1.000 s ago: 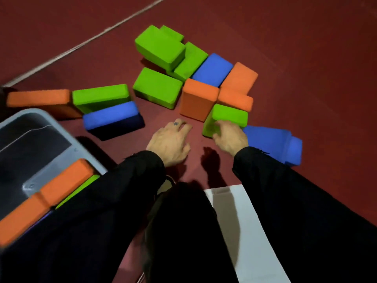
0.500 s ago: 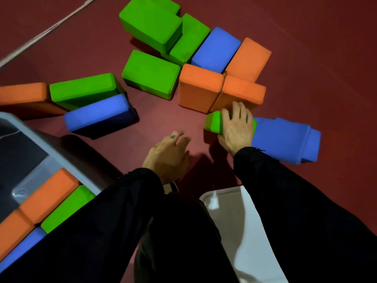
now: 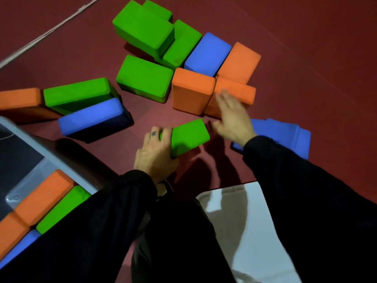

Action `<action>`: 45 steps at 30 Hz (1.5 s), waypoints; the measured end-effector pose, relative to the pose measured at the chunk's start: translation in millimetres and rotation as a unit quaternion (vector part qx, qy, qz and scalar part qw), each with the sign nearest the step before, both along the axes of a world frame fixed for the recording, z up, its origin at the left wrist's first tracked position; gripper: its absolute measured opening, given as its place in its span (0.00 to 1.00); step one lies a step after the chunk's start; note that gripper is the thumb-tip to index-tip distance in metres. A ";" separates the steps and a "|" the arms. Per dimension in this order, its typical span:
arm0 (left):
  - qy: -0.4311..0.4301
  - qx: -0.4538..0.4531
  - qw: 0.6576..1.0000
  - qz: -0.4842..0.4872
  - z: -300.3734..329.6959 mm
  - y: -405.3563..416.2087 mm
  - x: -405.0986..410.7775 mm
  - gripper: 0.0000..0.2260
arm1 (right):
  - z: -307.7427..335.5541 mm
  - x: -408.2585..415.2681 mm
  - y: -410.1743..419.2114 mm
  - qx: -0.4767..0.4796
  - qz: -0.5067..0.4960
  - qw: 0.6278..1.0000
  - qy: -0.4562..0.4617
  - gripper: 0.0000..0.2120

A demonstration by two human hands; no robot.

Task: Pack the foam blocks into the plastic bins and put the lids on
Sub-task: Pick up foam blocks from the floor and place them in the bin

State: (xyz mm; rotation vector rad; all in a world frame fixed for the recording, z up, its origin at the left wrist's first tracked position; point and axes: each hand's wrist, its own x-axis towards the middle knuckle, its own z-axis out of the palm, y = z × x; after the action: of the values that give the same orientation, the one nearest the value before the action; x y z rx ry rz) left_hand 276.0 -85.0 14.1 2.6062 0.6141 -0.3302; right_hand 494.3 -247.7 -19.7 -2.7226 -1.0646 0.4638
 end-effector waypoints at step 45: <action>-0.157 0.120 0.866 0.459 114.7 182.0 -398.5 0.32 | 216.8 -310.2 226.3 0.299 0.104 0.948 -0.028 0.36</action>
State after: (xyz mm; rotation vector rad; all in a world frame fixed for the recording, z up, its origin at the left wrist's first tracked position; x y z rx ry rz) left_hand -122.5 96.9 128.8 2.1598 1.7207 0.4902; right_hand 184.2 -21.4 197.1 -2.1100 -1.2649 0.0649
